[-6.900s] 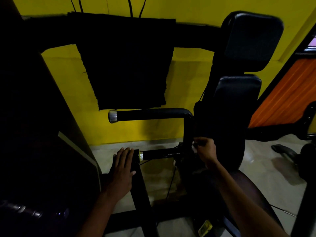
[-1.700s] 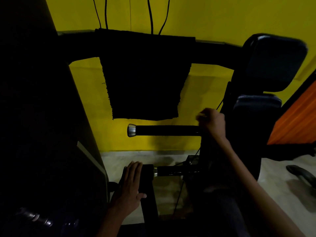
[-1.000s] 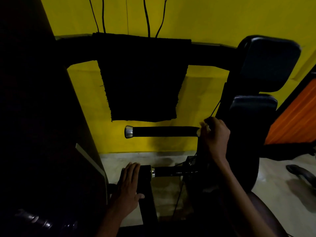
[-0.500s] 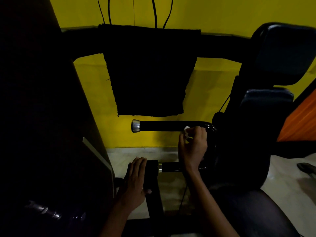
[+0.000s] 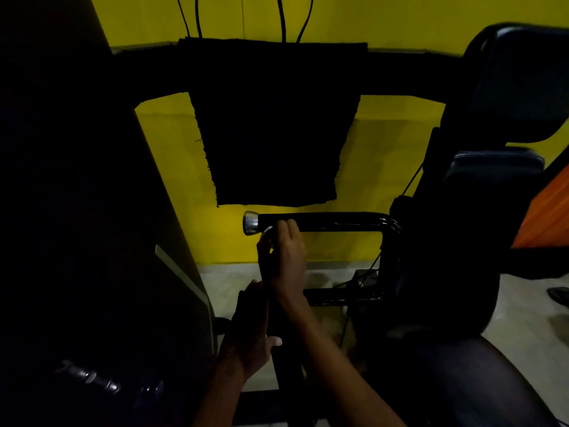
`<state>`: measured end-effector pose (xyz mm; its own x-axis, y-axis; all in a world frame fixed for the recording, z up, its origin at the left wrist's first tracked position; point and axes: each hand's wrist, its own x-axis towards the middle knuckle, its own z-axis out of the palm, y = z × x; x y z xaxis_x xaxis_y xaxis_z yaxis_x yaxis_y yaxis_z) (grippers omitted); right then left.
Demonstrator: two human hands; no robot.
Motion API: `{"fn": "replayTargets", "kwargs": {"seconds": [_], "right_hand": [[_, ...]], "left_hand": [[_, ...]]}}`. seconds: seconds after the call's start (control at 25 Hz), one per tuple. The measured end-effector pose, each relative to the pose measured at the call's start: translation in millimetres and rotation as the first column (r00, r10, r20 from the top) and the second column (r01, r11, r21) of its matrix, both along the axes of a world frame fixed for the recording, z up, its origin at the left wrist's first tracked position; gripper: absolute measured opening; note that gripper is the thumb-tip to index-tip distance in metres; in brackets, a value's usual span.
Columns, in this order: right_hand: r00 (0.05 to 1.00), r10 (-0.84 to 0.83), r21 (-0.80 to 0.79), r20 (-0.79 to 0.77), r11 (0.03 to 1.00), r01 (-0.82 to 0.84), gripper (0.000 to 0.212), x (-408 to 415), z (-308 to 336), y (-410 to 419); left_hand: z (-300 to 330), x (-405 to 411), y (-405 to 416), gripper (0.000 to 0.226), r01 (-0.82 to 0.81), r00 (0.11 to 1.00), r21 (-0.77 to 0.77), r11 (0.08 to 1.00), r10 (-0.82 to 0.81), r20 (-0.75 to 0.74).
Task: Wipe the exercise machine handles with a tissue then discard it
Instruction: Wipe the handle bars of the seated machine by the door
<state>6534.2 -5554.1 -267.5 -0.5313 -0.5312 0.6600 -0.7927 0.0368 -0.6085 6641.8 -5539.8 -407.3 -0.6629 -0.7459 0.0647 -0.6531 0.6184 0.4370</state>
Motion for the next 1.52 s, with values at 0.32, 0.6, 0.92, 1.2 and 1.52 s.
{"fn": "replayTargets", "kwargs": {"seconds": [0.32, 0.6, 0.92, 1.2, 1.52], "right_hand": [[0.997, 0.038, -0.018, 0.062, 0.999, -0.037, 0.013, -29, 5, 34], [0.912, -0.373, -0.036, 0.170, 0.923, 0.384, 0.013, -121, 6, 85], [0.990, 0.101, 0.101, -0.098, 0.991, -0.091, 0.024, -22, -5, 15], [0.971, 0.179, 0.070, -0.156, 0.983, -0.169, 0.017, -58, 25, 43], [0.974, -0.225, 0.766, 0.027, 0.630, 0.125, 0.027, -216, 90, 59]], "left_hand": [[9, -1, -6, 0.097, 0.126, 0.981, -0.068, 0.990, -0.135, -0.142], [16, -4, -3, 0.114, 0.096, 0.989, -0.119, 0.988, -0.108, -0.098], [18, 0, -1, 0.092, 0.104, 0.977, -0.156, 0.982, -0.130, -0.166], [16, 2, -5, 0.111, 0.122, 0.987, -0.120, 0.985, -0.133, -0.091], [21, -2, -3, 0.111, 0.088, 0.996, -0.071, 0.994, -0.089, -0.003]]}}
